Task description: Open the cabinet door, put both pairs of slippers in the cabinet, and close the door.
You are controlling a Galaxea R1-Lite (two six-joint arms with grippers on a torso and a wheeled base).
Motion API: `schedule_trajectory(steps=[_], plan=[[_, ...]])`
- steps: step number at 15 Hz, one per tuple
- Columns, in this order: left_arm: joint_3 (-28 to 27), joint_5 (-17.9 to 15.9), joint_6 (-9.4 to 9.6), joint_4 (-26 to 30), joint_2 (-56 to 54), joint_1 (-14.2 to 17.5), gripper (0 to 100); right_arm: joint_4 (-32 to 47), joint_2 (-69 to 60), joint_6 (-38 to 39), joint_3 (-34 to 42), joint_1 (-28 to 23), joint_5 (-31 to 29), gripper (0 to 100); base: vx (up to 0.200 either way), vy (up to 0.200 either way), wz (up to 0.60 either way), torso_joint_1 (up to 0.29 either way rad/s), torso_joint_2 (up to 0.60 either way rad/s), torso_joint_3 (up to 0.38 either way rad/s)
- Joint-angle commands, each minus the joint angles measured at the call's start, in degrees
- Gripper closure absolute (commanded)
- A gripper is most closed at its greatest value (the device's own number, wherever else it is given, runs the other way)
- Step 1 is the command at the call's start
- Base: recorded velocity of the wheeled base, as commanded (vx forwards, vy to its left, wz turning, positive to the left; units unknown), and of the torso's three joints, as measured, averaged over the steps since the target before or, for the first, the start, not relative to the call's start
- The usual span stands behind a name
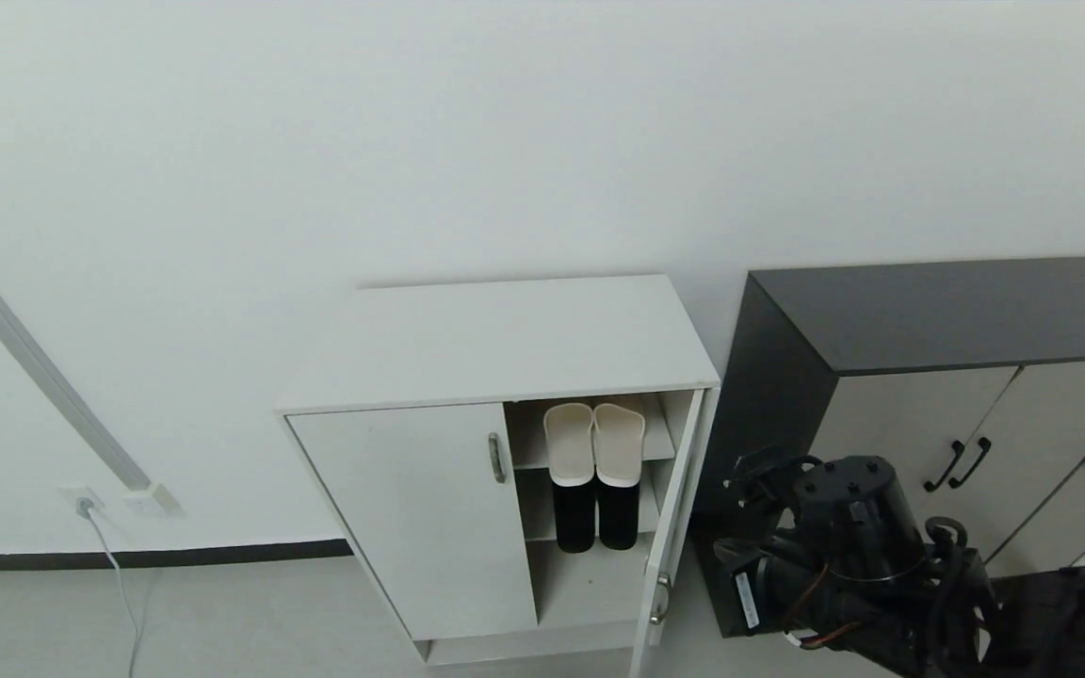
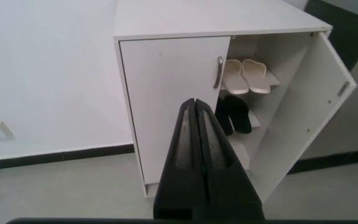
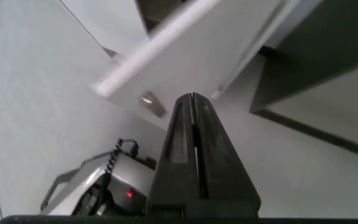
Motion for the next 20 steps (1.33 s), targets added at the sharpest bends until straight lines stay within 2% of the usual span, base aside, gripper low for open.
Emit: schedule_trajectory(steps=[1,8,11,20], plan=[[0.0,0.0,-0.04,0.0,0.0,0.0,100,-2.5,1.4,0.1,2.5,0.1,-0.1,100,0.0,0.0,0.0,0.0,0.0,0.0],[0.0,0.1,-0.04,0.0,0.0,0.0,100,-10.2,12.0,0.1,-1.0,0.0,0.1,100,0.0,0.0,0.0,0.0,0.0,0.0],[0.0,0.1,-0.04,0.0,0.0,0.0,100,-10.5,14.6,0.1,-3.1,-0.1,0.2,100,0.0,0.0,0.0,0.0,0.0,0.0],[0.0,0.1,-0.04,0.0,0.0,0.0,100,-10.3,22.8,-0.1,-15.6,-1.3,0.2,100,0.0,0.0,0.0,0.0,0.0,0.0]])
